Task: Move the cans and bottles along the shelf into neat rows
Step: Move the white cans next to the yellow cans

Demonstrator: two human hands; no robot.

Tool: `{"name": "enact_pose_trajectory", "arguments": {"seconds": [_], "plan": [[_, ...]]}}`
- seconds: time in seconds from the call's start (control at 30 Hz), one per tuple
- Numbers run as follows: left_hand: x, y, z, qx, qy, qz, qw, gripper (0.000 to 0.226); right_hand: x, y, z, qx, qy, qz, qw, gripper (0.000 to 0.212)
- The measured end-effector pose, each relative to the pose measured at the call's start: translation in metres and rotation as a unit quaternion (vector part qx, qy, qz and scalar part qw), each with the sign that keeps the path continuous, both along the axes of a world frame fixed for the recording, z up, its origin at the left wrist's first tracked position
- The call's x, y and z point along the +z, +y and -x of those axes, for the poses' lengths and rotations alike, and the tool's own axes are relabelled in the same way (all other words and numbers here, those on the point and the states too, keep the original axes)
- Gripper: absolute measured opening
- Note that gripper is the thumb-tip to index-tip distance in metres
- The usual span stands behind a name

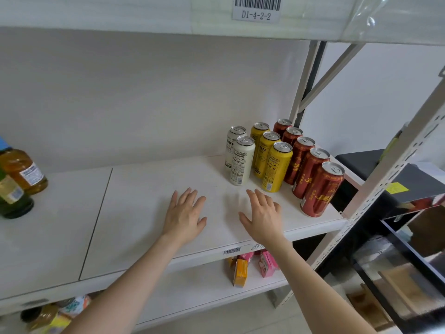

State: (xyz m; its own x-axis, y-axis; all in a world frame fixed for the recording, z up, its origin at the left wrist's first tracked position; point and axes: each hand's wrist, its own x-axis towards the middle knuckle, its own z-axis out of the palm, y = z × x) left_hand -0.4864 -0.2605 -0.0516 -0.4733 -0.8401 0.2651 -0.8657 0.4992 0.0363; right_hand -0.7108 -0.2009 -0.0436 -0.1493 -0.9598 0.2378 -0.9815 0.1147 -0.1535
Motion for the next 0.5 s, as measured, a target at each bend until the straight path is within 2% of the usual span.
{"name": "enact_pose_trajectory", "arguments": {"seconds": [0.23,0.5], "plan": [[0.006,0.035,-0.032,0.03,-0.009,0.008,0.999,0.059,0.009,0.032,-0.025,0.02,0.039,-0.014,0.999,0.07],[0.007,0.105,-0.09,0.07,-0.021,-0.029,0.997,0.058,0.009,0.082,-0.084,0.055,0.043,-0.043,0.997,0.068]]}}
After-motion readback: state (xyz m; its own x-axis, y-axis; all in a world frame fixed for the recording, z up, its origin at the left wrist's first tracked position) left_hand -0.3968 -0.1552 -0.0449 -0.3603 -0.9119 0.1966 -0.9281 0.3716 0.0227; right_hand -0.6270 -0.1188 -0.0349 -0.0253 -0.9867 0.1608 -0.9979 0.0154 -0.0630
